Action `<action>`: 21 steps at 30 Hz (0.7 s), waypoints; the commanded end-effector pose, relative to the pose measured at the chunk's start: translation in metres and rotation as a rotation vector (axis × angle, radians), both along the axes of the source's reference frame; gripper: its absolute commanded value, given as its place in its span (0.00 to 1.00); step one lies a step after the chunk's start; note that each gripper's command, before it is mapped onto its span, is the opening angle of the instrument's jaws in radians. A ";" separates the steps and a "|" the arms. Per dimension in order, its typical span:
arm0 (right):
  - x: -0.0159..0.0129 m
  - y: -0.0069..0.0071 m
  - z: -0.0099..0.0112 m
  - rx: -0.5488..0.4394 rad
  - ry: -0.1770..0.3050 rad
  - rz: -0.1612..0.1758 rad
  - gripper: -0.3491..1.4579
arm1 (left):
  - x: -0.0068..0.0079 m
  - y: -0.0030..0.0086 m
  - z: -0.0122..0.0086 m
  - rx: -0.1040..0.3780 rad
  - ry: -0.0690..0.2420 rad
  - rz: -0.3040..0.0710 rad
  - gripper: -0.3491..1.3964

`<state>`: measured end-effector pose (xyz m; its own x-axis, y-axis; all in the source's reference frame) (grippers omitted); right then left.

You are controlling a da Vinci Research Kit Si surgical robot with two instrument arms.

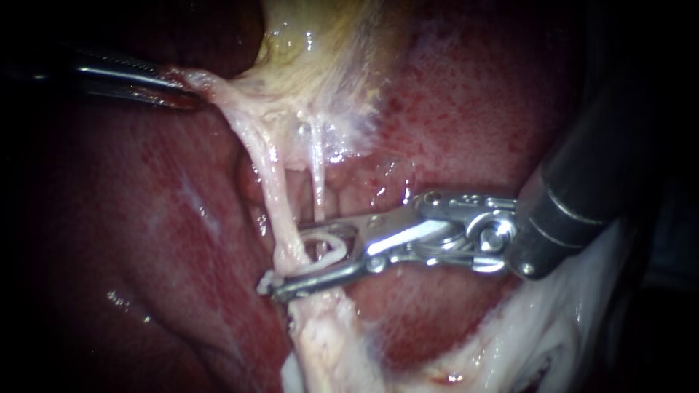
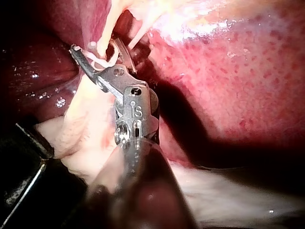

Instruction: Clipping second clip left tube

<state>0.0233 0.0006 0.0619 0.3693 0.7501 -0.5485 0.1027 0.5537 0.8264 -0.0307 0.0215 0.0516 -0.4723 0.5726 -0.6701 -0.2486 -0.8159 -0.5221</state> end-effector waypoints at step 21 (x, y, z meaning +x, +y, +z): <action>0.0032 -0.0020 -0.0041 0.055 0.083 -0.032 0.47 | 0.0000 0.0001 0.0001 0.000 0.000 -0.001 0.00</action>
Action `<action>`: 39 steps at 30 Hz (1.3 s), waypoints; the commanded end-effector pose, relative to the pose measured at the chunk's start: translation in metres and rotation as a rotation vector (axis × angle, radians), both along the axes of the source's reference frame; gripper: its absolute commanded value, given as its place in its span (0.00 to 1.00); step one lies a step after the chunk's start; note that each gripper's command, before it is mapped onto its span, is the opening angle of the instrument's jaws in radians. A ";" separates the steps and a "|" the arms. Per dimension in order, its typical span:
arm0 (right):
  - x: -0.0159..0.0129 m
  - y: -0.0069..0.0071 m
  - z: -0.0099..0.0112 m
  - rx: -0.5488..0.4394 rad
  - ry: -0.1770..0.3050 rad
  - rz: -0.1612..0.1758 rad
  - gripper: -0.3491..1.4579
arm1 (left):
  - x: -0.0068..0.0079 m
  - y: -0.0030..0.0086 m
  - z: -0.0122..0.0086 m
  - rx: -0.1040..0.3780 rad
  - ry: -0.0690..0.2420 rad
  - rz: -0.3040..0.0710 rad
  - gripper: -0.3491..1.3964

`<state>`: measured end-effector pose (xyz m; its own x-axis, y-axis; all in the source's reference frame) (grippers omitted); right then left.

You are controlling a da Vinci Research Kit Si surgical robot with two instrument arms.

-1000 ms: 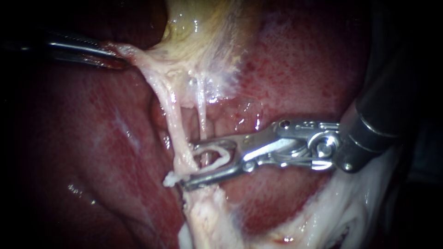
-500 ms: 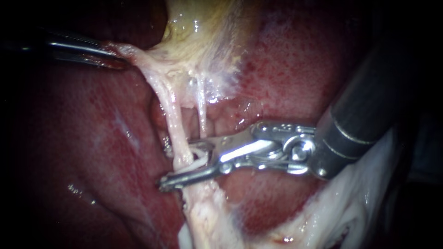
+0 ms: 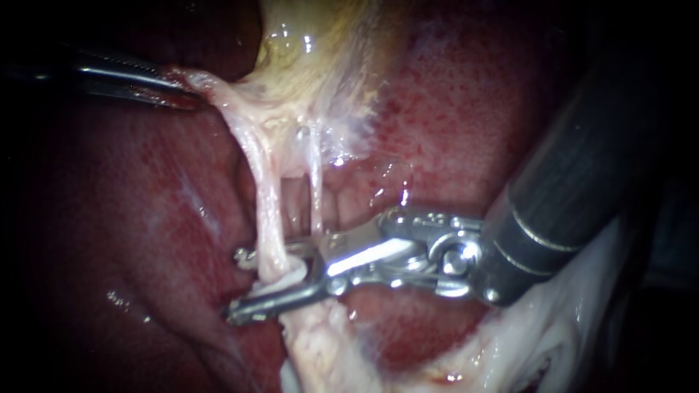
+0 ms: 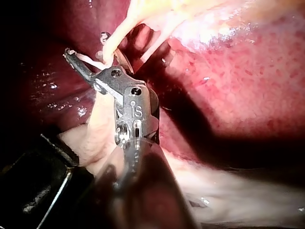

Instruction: Clipping second clip left tube

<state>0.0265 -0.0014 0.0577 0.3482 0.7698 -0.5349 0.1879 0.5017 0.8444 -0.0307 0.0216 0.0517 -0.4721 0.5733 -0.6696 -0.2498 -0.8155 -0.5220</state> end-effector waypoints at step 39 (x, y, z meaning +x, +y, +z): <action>-0.0016 0.0007 -0.0006 0.086 0.004 -0.065 0.00 | -0.0002 0.0001 0.0001 0.000 0.000 -0.001 0.00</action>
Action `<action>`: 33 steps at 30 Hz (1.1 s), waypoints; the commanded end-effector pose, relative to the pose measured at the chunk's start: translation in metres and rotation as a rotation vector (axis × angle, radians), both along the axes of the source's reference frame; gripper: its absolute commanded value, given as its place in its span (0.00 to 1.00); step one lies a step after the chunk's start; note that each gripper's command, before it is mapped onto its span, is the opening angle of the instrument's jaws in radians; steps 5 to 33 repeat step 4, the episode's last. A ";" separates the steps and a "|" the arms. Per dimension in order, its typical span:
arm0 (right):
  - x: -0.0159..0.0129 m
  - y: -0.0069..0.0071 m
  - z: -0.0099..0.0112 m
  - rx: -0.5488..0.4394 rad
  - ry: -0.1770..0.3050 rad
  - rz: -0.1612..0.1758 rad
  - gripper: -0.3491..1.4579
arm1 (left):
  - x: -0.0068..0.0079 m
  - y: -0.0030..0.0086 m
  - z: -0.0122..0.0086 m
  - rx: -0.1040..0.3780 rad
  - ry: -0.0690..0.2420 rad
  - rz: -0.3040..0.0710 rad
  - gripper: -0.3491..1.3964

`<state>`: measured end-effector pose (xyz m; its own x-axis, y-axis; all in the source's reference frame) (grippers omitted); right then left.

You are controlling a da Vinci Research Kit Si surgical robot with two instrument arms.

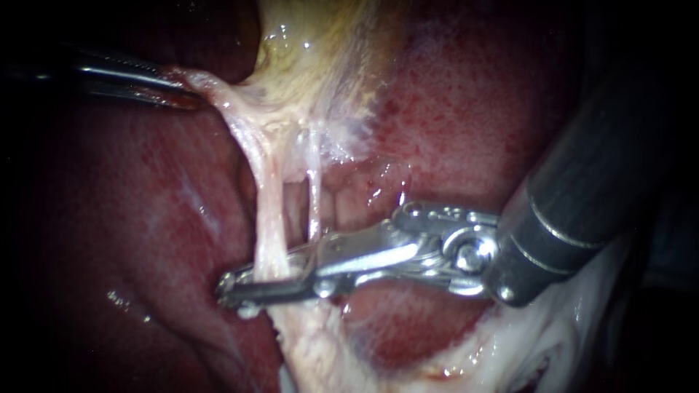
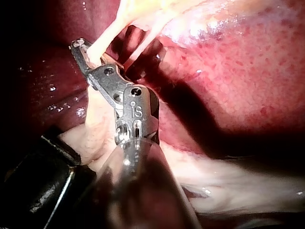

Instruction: Clipping second clip left tube

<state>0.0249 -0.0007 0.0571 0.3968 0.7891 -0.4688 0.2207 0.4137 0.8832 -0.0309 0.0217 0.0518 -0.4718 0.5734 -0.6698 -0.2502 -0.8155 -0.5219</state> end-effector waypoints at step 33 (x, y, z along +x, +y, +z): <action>0.0000 0.0000 0.0001 -0.001 0.001 -0.001 0.00 | 0.0000 0.0000 0.0000 0.000 0.000 0.000 0.00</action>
